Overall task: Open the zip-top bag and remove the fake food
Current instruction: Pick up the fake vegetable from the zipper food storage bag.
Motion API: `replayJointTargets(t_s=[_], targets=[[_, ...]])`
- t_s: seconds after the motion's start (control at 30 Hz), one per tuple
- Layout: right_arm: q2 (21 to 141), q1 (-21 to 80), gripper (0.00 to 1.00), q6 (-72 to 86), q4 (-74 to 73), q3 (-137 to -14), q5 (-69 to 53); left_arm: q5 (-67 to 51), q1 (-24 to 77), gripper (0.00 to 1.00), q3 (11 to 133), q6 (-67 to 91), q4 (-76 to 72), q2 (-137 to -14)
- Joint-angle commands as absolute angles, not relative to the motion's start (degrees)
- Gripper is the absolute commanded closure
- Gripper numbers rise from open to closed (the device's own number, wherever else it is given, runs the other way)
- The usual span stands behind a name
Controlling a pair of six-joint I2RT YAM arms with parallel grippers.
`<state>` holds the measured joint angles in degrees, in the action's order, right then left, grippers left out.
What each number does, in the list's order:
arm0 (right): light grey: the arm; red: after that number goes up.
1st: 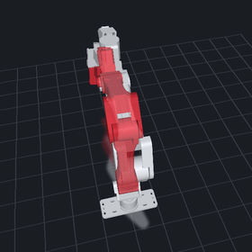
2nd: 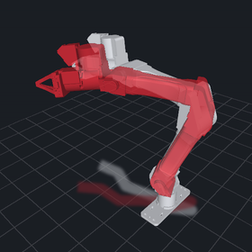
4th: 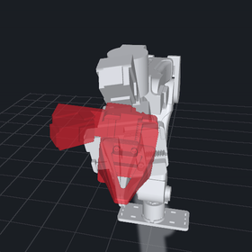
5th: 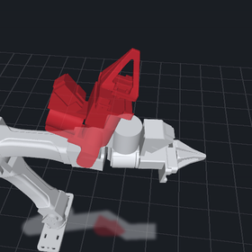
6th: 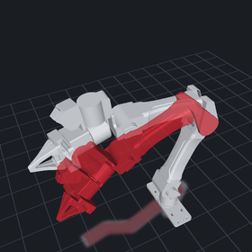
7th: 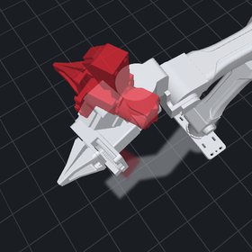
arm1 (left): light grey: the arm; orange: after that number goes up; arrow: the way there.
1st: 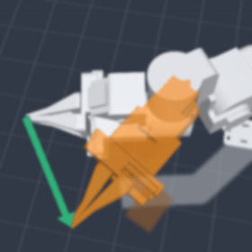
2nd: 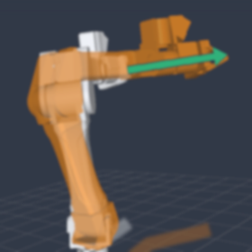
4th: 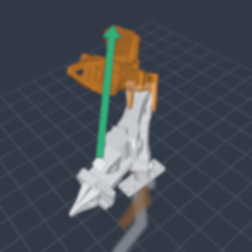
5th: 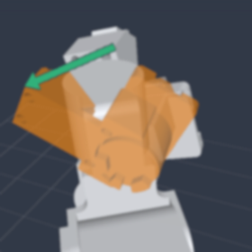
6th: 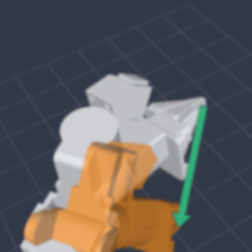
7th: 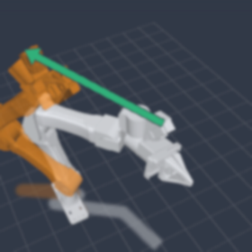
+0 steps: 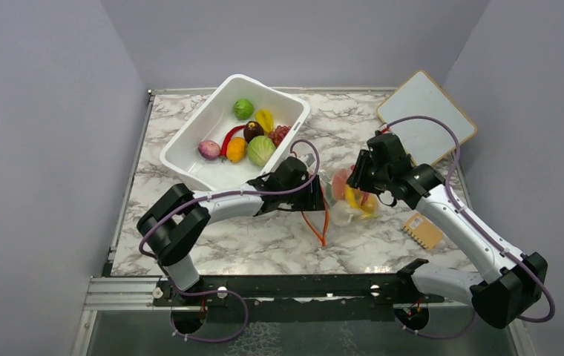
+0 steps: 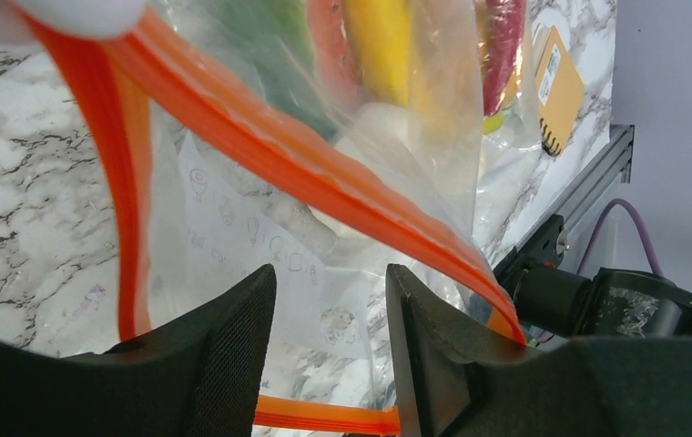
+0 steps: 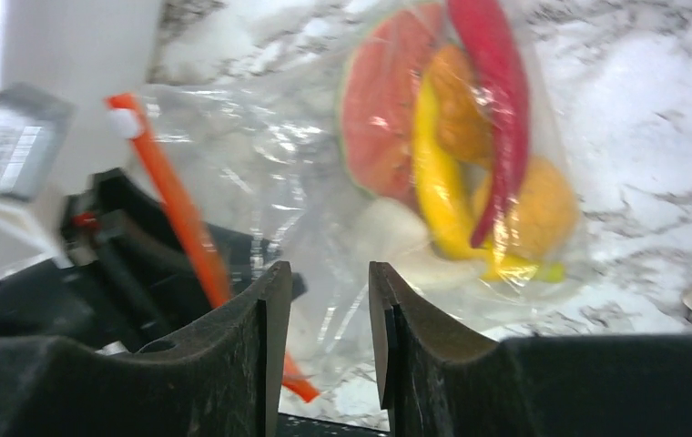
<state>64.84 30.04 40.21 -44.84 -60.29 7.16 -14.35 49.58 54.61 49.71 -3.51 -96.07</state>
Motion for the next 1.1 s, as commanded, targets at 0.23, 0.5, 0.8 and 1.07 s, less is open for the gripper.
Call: replayJointTargets(t_s=[0.23,0.5,0.8,1.07], targets=[[66.1,27.0,0.71,42.8,-42.3,-46.6,7.9,-17.1,49.6,0.48,52.4,49.7,-6.5,-97.1],[69.8,26.3,0.73,40.8,-40.1,-46.6,9.5,-17.5,49.6,0.46,52.3,48.8,-6.1,-99.0],[72.8,26.3,0.77,40.5,-35.7,-41.9,-1.5,-17.6,49.6,0.43,52.2,48.9,-7.1,-99.6],[70.2,26.3,0.77,38.7,-38.0,-44.8,-1.5,-17.9,49.7,0.39,51.9,48.9,-7.7,-99.8]])
